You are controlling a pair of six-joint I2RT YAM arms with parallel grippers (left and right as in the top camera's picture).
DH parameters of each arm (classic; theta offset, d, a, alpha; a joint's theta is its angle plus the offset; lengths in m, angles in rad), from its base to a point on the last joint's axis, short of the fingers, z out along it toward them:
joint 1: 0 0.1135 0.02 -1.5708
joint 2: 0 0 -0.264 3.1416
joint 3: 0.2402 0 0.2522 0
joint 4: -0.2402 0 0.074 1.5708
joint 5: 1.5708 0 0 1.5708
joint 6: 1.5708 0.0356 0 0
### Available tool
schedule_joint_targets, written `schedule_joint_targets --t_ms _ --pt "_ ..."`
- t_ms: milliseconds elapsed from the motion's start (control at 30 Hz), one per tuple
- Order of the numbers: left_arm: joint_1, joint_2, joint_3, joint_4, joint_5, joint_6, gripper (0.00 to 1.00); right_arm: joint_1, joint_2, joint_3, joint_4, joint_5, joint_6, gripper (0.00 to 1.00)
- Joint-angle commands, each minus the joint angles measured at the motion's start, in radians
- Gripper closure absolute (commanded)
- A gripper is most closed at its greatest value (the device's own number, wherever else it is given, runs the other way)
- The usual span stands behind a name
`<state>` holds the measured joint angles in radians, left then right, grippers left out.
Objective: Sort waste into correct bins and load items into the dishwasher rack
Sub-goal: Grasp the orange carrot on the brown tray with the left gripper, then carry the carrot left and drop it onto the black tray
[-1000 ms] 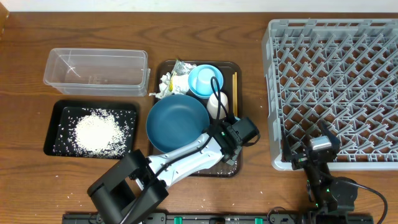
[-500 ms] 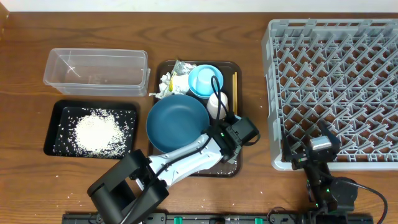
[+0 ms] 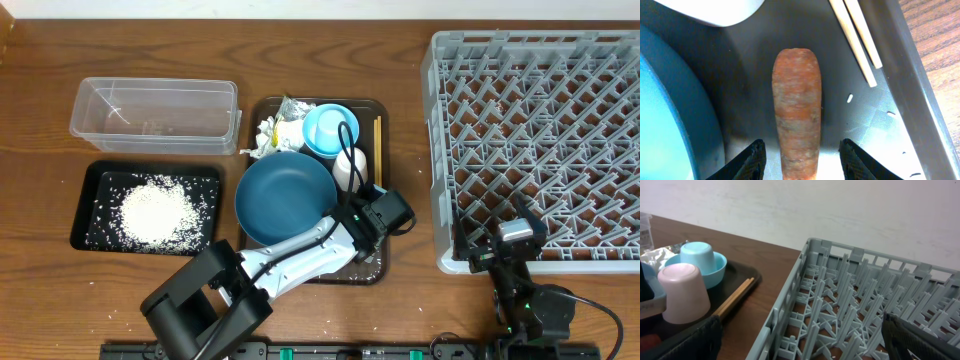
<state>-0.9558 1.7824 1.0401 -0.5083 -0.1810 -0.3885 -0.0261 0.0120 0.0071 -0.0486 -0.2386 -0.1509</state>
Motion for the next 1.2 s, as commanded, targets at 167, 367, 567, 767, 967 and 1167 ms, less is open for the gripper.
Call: schedule_joint_targets --t_ms 167,367,567,767,967,1167 --pt "0.004 0.015 -0.018 0.02 0.071 0.009 0.5 -0.013 -0.005 -0.002 -0.004 0.002 -0.011 0.01" --pt "0.004 0.015 -0.054 0.047 0.058 0.009 0.5 -0.013 -0.005 -0.002 -0.004 0.002 -0.011 0.01" --pt "0.004 0.015 -0.083 0.057 0.096 -0.027 0.58 -0.013 -0.005 -0.002 -0.004 0.002 -0.011 0.01" --pt "0.003 0.013 -0.076 0.057 0.096 -0.028 0.64 -0.013 -0.005 -0.002 -0.004 0.002 -0.011 0.01" --pt "0.003 -0.044 -0.053 0.039 0.095 -0.028 0.78 -0.013 -0.005 -0.002 -0.004 0.002 -0.011 0.01" --pt "0.003 -0.156 -0.05 0.034 0.095 -0.029 0.79 -0.013 -0.005 -0.002 -0.004 0.002 -0.011 0.01"
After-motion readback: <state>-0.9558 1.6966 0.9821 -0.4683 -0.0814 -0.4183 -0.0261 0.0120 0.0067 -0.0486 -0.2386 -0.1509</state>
